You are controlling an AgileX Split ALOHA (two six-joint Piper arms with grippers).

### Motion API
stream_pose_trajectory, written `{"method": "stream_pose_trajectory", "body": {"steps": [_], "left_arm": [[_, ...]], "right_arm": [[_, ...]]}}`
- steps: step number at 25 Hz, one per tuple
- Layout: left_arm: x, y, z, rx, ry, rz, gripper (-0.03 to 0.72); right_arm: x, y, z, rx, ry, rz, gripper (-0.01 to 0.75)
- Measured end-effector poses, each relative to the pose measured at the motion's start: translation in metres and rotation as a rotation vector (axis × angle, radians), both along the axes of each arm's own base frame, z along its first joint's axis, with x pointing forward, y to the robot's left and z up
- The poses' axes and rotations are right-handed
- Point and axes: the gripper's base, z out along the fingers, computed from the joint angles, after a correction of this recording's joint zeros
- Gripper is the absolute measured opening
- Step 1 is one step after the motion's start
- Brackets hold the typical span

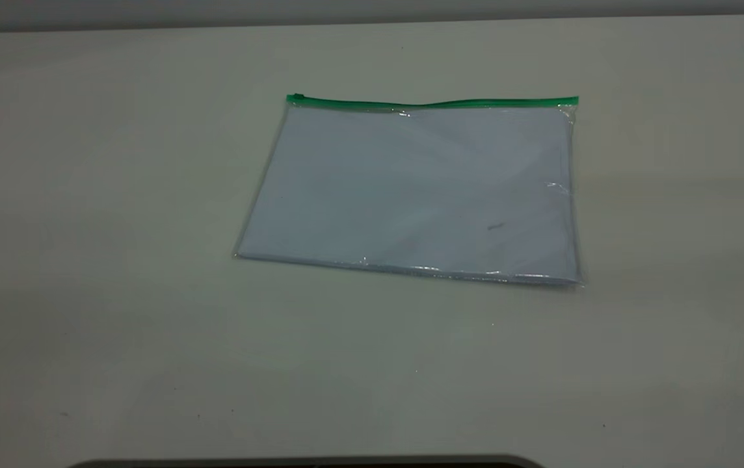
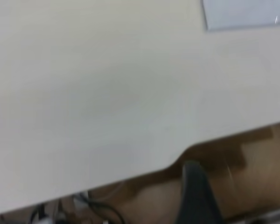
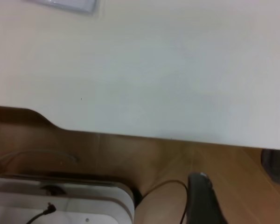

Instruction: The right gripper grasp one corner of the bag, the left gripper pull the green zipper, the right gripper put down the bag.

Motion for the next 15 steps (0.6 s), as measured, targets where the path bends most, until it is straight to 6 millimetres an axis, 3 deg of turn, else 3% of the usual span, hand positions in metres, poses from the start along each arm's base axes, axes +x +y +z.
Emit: {"method": "stream_pose_trajectory", "body": {"steps": [5, 12, 15], "left_arm": [[-0.009, 0.002, 0.000, -0.011, -0.062, 0.000, 0.552], [-0.013, 0.002, 0.000, -0.013, -0.089, 0.098, 0.552], [-0.016, 0.001, -0.001, -0.015, -0.113, 0.139, 0.552]], "right_arm": [[-0.020, -0.002, 0.008, 0.020, -0.148, -0.015, 0.466], [-0.067, -0.006, 0.015, 0.044, -0.459, -0.029, 0.466], [-0.074, -0.007, 0.014, 0.047, -0.501, -0.030, 0.465]]}}
